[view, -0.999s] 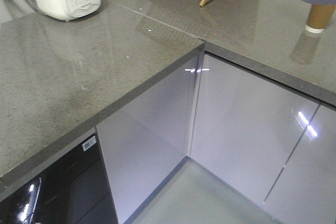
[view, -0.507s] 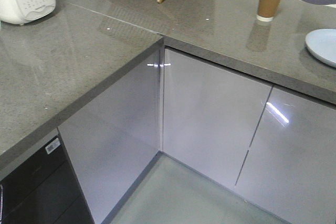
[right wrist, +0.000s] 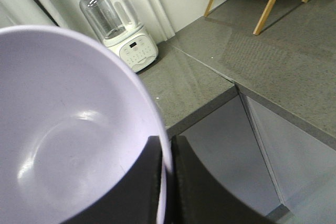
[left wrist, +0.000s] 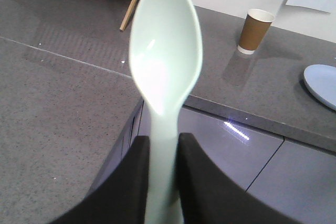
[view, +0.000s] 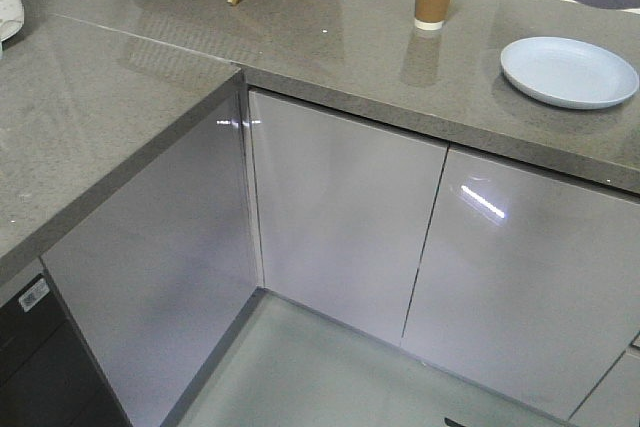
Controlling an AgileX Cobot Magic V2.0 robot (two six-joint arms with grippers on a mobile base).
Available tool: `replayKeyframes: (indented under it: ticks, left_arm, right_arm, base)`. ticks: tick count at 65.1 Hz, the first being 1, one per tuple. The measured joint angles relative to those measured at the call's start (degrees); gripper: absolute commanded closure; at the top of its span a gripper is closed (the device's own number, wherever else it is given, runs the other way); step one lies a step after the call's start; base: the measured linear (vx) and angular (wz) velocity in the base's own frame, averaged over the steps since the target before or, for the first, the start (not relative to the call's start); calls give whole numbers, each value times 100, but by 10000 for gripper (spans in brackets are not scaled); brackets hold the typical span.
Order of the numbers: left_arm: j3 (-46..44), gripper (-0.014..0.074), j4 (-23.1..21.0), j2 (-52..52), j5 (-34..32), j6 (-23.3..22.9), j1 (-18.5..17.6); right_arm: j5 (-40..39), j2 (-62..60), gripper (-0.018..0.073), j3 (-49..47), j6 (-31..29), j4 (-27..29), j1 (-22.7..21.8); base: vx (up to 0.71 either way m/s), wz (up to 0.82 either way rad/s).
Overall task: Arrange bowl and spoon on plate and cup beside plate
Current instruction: 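Turn the base away from the counter carrying spoon and bowl, then drive the base toward the pale blue plate and brown paper cup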
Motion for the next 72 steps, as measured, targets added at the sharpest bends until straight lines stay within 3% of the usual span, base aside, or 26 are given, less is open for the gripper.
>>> replayKeyframes:
  ticks: [72]
  left_arm:
    - [0, 602, -2, 0, 4, 0, 0]
  right_arm:
    - [1, 0, 564, 0, 0, 0, 0]
  base:
    - [4, -16]
